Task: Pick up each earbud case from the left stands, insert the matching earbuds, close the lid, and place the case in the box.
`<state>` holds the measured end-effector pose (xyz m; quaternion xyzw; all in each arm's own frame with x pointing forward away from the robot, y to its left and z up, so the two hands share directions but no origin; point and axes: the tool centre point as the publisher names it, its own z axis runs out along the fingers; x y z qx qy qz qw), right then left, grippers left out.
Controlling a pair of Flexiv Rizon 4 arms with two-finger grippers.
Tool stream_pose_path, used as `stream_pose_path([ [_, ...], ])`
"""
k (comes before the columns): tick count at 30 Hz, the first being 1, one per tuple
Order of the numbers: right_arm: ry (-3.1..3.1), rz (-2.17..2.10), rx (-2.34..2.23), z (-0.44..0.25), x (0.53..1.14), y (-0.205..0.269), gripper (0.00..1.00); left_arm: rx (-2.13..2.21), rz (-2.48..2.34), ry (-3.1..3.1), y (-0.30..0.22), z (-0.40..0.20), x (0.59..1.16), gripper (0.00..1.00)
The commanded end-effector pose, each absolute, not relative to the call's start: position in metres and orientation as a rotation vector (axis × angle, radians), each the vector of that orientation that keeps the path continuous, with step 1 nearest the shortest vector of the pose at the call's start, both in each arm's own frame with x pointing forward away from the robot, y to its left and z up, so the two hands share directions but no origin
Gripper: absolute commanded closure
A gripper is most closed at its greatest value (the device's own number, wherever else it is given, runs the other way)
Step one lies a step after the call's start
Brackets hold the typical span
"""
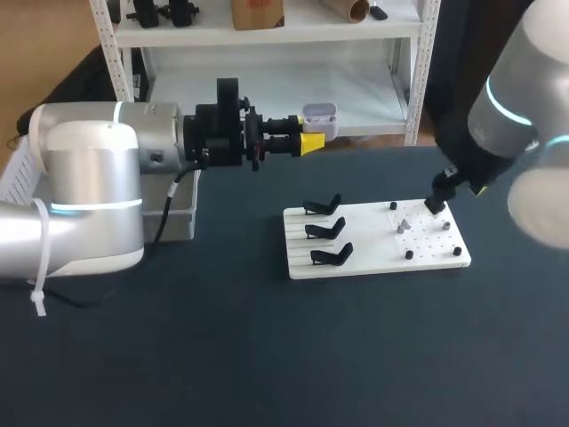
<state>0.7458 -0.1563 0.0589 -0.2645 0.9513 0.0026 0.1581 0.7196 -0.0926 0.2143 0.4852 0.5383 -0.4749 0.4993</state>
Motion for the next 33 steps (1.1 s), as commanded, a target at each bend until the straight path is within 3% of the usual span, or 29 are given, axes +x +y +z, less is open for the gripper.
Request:
stream_pose_path([
  [1,2.86,0.014,-0.798,0.062,0.76,-0.15,0.2,1.167,-1.143,1.302,-0.093,0.214,0.717,1.0],
  [3,2.889,0.013,-0.789,0.061,0.762,-0.149,0.22,1.167,-1.143,1.302,-0.093,0.214,0.717,1.0],
  [7,2.921,0.01,-0.774,0.059,0.765,-0.149,0.36,1.167,-1.143,1.302,-0.093,0.214,0.717,1.0],
  [19,2.948,-0.021,-0.742,0.045,0.77,-0.152,0.42,1.167,-1.143,1.302,-0.093,0.214,0.717,1.0],
  [22,2.953,-0.025,-0.728,0.043,0.771,-0.153,0.5,1.167,-1.143,1.302,-0.093,0.214,0.717,1.0],
  [33,2.958,-0.033,-0.68,0.031,0.774,-0.155,0.52,1.167,-1.143,1.302,-0.093,0.214,0.717,1.0],
])
